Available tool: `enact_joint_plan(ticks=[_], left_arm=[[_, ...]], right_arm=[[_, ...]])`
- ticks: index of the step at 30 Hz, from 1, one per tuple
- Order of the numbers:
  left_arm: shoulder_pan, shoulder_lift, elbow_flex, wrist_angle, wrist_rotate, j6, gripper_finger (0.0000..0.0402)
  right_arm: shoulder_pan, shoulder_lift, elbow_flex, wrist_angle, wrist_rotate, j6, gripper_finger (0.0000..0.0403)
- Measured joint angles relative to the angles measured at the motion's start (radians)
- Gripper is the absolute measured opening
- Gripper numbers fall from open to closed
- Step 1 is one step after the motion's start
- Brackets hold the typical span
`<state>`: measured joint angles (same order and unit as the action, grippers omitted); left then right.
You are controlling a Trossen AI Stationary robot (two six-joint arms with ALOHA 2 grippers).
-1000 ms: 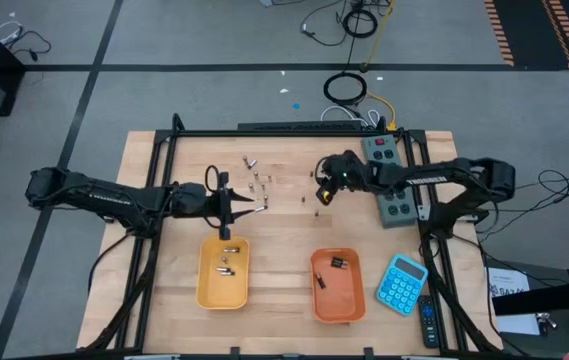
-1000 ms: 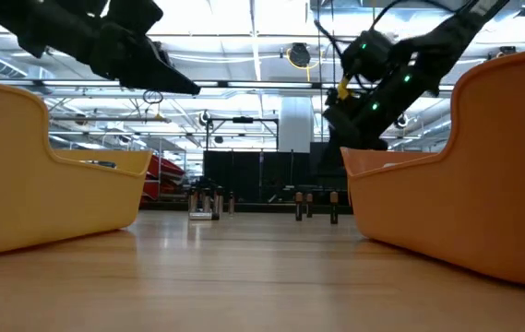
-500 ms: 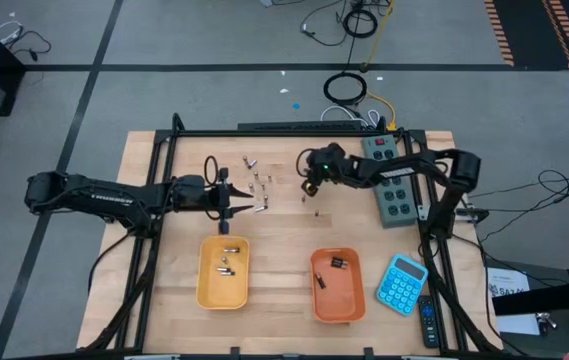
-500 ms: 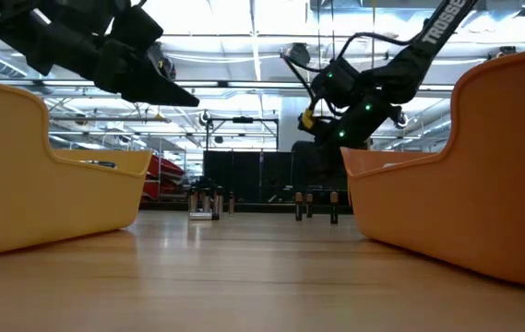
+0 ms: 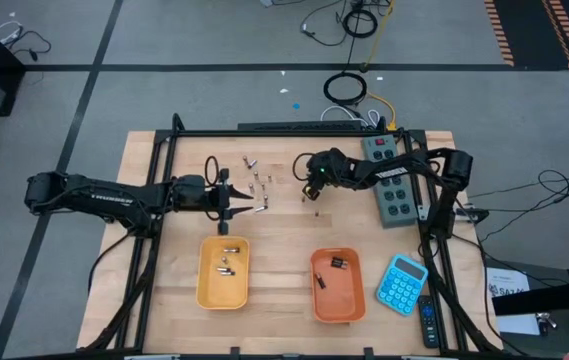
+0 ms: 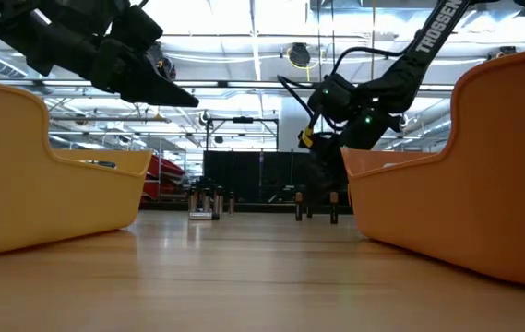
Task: Sort batteries
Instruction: Put the black battery into the orange bin
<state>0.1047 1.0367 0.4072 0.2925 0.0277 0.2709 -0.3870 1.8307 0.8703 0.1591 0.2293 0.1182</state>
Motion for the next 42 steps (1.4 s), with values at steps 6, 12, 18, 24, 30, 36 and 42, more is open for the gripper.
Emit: enact_joint_plan(ticks=[6,12,18,24,30,36,42], left_arm=[[0.000,0.000,0.000,-0.003,0.000,0.001,0.0134],[0.000,0.000,0.000,-0.003,0.000,0.006,0.0134],[0.000,0.000,0.000,-0.008,0.000,0.005,0.0134],[0.000,0.000,0.000,-0.037,0.000,-0.001,0.0134],[0.000,0.000,0.000,-0.064,0.004,-0.029,0.0134],[0.000,0.000,0.000,-0.067,0.006,-0.034,0.0134],[0.000,0.000,0.000,-0.060,0.006,-0.080,0.0134]], right_arm=[[0.000,0.004,0.000,0.005,0.000,-0.004,0.0107],[0.000,0.004,0.000,0.011,0.001,-0.010,0.0018],[0.000,-0.013,0.001,-0.037,0.001,-0.012,0.0014],[0.055,-0.187,0.001,-0.173,-0.003,-0.032,0.0014],[0.280,-0.391,0.000,-0.347,-0.058,0.014,0.0014],[0.607,-0.499,0.000,-0.389,0.036,0.199,0.0014],[0.835,-0.442,0.000,-0.450,0.187,0.496,0.0014]])
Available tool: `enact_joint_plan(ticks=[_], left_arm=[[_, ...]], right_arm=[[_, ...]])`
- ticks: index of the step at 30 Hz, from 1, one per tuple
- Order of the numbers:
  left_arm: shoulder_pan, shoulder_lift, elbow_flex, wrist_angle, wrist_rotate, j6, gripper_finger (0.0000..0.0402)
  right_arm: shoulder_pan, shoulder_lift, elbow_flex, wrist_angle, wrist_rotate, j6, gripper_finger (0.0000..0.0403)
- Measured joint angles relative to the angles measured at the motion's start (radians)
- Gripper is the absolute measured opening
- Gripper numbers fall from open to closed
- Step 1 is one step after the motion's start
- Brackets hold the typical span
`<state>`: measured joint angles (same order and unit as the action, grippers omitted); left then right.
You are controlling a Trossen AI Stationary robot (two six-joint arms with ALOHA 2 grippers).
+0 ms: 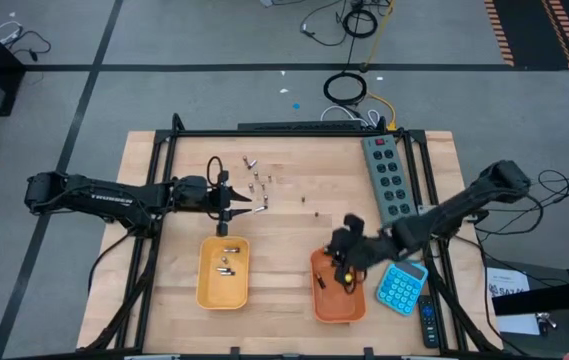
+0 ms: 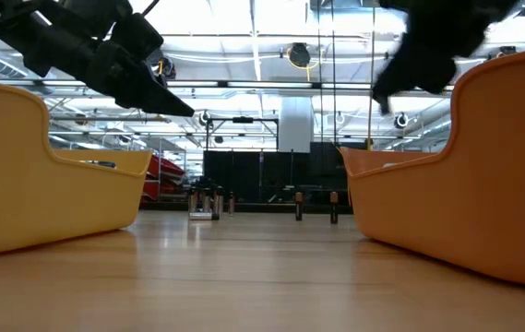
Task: Sort batteries
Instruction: Put the black battery into the orange bin
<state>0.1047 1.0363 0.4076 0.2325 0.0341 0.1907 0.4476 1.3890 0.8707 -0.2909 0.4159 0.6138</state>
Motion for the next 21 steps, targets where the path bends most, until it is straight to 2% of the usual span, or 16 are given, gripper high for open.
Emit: enact_joint_plan(ticks=[6,14,21], left_arm=[[-0.002,0.000,0.000,0.008,0.000,-0.029,0.0134],[-0.002,0.000,0.001,0.007,0.000,-0.030,0.0134],[-0.002,0.000,0.001,0.005,0.000,-0.037,0.0134]], right_arm=[[0.084,0.120,0.000,-0.008,-0.005,0.226,0.0014],[0.087,0.200,0.000,-0.013,-0.085,0.345,0.0017],[0.084,0.213,-0.001,-0.032,-0.106,0.370,0.0067]])
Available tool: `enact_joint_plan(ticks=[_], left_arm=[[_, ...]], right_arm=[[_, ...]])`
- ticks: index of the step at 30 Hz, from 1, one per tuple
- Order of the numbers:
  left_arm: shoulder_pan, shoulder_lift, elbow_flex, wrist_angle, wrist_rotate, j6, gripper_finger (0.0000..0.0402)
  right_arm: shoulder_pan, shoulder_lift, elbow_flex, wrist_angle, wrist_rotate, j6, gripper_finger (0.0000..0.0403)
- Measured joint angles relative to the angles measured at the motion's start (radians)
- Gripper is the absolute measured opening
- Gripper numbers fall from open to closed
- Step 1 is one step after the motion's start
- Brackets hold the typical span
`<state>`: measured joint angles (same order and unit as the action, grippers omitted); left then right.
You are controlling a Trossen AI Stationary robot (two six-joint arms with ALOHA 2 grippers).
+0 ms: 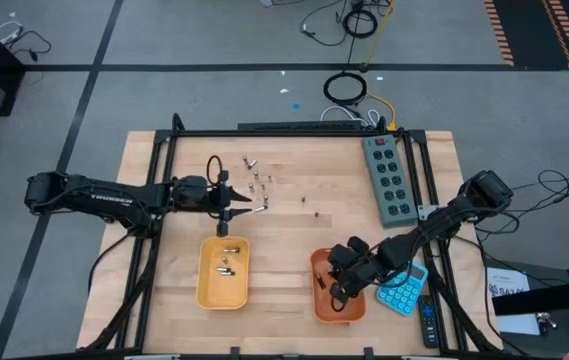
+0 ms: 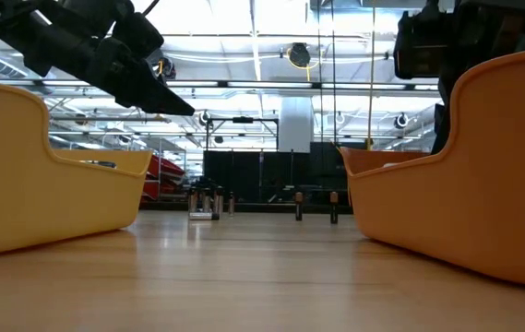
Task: Sort batteries
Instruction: Put the black battery into the orange bin, then put the silver battery into the yellow bin
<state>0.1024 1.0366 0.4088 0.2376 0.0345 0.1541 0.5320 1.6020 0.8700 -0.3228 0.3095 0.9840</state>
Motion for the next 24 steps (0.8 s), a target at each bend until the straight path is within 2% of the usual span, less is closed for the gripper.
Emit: enact_joint_plan(ticks=[16,24], left_arm=[[0.000,0.000,0.000,-0.003,0.000,-0.001,0.0134],[0.000,0.000,0.016,-0.040,0.000,-0.001,0.0134]], right_arm=[[0.000,0.000,0.002,-0.004,0.008,-0.022,0.0065],[0.027,-0.115,0.021,0.010,0.201,-0.154,0.0065]])
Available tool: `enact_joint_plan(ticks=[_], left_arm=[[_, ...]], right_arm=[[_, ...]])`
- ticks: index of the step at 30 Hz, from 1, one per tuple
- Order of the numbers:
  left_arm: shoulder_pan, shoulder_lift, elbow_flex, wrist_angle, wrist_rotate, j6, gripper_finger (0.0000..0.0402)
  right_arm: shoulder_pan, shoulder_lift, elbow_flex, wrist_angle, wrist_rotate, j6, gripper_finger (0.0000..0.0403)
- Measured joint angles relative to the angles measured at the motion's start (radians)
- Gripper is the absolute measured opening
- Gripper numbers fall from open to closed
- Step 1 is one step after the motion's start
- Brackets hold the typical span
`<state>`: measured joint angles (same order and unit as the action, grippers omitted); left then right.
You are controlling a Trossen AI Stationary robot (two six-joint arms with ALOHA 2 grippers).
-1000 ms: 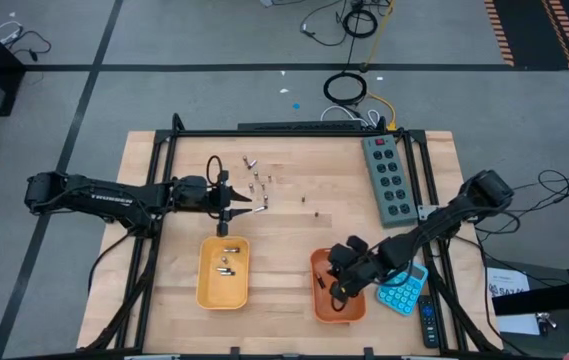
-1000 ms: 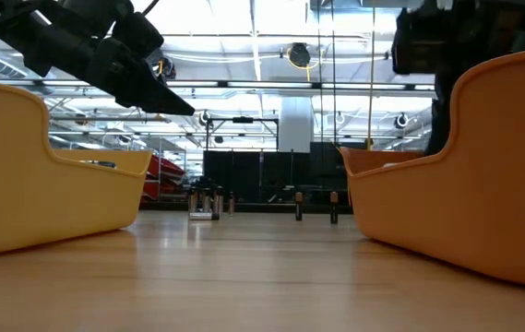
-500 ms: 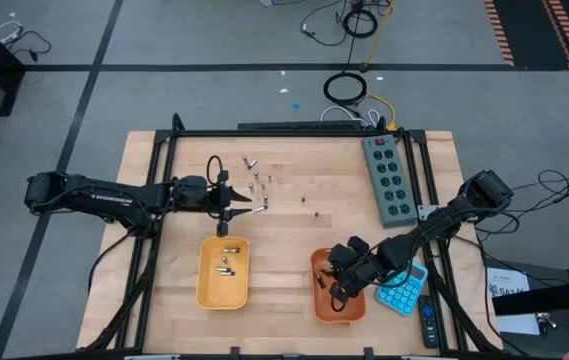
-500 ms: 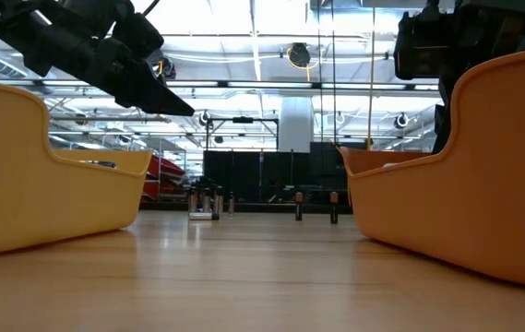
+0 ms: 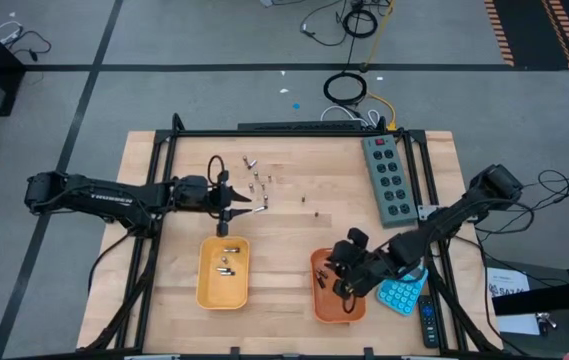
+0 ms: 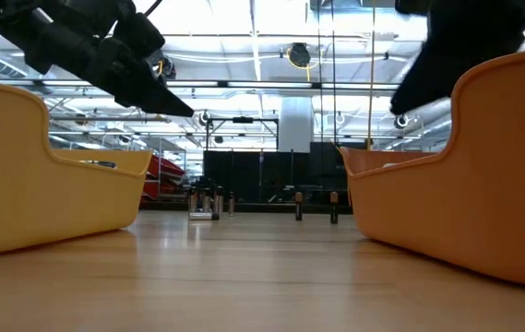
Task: Sort batteries
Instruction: Put the silver battery into the yellow bin
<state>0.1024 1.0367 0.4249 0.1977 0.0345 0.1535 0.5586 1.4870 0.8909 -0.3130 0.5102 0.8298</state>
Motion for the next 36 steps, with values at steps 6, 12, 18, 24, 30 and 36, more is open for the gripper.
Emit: enact_joint_plan(ticks=[6,12,18,24,30,36], left_arm=[[0.000,0.000,0.018,0.012,-0.017,0.012,0.0134],[0.002,0.000,0.019,0.031,-0.263,0.033,0.0134],[0.004,0.000,0.019,0.012,-0.231,-0.013,0.0134],[0.098,0.000,0.019,0.000,-0.045,-0.043,0.0126],[0.165,0.000,0.019,0.000,0.101,-0.088,0.0113],[0.196,0.000,0.018,-0.071,0.198,-0.201,0.0112]], right_arm=[[-0.048,-0.041,0.000,-0.039,0.166,-0.129,0.0065],[-0.215,-0.041,-0.001,-0.031,0.169,-0.330,0.0066],[-0.328,-0.041,-0.028,0.125,0.090,-0.519,0.0066],[-0.421,-0.047,-0.180,0.346,0.043,-0.581,0.0066],[-0.453,-0.056,-0.245,0.638,-0.013,-0.658,0.0066],[-0.455,-0.056,-0.245,0.636,0.065,-0.599,0.0066]])
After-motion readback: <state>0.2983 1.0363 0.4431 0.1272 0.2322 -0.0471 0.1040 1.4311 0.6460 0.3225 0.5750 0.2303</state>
